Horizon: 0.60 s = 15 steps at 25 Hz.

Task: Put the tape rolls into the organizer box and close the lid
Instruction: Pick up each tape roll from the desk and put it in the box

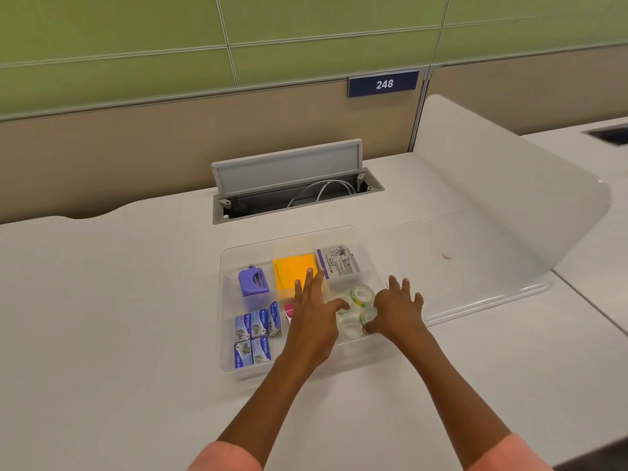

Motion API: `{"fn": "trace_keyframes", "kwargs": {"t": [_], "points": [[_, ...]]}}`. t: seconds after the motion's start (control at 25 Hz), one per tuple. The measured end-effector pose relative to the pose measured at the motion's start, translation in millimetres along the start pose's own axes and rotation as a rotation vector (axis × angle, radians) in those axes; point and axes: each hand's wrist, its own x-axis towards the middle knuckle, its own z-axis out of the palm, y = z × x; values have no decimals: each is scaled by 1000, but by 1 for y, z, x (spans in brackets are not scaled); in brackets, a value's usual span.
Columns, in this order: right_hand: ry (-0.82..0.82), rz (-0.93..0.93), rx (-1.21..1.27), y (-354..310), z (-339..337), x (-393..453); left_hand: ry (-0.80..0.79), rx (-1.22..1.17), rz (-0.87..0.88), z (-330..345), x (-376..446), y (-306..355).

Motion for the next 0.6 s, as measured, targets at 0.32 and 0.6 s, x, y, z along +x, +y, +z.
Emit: {"fn": "trace_keyframes", "kwargs": {"t": [0.32, 0.6], "points": [[21, -48, 188, 16, 1, 3, -95, 69, -96, 15, 14, 15], [310, -355, 173, 14, 15, 11, -115, 95, -138, 18, 16, 17]]}}
